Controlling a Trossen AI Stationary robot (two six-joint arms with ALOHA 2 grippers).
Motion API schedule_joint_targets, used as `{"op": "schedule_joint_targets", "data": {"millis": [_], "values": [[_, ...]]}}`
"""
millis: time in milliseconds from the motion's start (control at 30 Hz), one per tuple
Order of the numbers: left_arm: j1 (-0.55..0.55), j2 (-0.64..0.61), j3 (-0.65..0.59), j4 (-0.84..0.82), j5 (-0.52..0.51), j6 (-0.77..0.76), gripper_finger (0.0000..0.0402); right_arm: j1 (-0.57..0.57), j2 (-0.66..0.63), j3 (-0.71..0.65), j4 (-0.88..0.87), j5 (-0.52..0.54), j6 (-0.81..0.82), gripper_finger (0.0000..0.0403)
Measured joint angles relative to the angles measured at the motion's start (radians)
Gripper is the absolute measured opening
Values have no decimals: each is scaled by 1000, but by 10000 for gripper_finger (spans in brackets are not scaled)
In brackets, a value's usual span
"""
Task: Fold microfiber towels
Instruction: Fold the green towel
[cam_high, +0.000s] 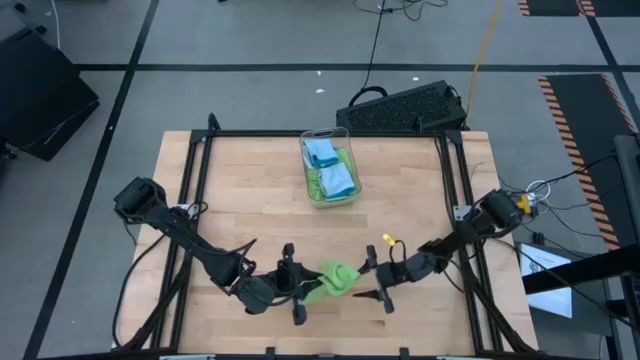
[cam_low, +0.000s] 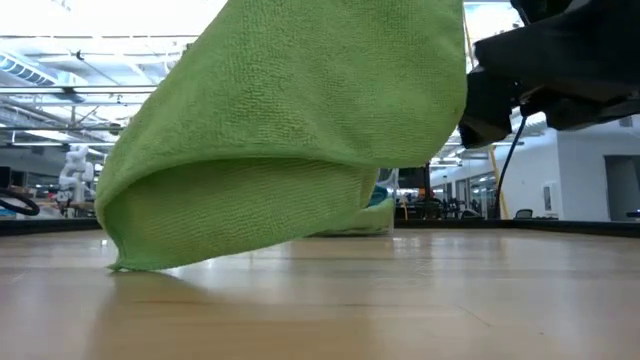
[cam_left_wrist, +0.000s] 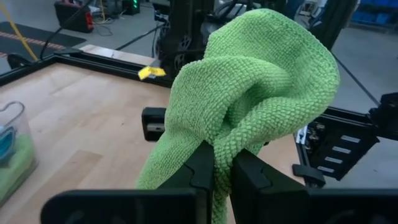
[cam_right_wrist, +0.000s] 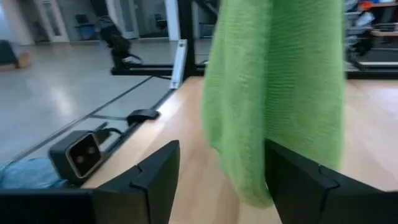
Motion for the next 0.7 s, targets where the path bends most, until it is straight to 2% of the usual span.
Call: {"op": "schedule_joint_targets", "data": {"millis": [133,233,333,500,700], "values": [[-4,0,0,-1,4,1,33,0,19,18,-1,-31,-13,211],[-4,0,0,-1,4,8,33,1,14,19,-22,-34,-19,193],[-5,0,0,-4,5,12,33,1,11,19,-48,-34,-15,141],[-4,0,0,-12,5,12,33,1,10,16,-70,-35,-15,18],[-4,0,0,-44,3,21,33,2,-96,-13,-184,-34,12,10]]}}
